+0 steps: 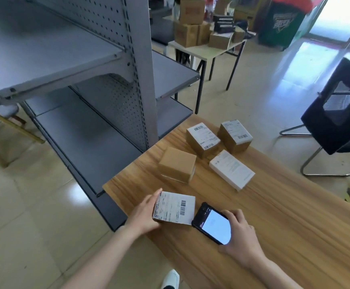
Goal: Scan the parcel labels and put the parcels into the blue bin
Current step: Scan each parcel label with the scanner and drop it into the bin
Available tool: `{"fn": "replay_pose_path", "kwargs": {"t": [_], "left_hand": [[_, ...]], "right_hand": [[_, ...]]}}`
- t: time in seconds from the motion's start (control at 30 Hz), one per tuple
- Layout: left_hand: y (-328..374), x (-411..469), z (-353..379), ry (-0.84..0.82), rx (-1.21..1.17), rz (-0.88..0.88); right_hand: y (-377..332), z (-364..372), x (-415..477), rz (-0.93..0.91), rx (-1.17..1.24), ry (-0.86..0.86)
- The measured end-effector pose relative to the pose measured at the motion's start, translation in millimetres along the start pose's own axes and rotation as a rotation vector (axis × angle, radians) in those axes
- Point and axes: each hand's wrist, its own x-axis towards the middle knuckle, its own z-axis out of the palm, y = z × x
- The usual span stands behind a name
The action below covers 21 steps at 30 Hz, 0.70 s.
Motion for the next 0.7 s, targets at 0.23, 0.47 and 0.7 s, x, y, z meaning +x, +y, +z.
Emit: {"fn": "replay_pose_path", "kwargs": {"t": [0.23, 0.47, 0.7], "left_hand": [[7, 28, -4, -0.092, 0.219, 0.2], [24, 53, -16, 0.027, 0.278, 0.34], [36, 63, -18, 0.07, 0.369, 0.491]], "right_hand": [[3, -19, 11, -0.039, -0.056, -0.051], [10, -36, 18, -0.063, -0.204, -0.022], [11, -46, 15, 0.033, -0.232, 0.014]]}}
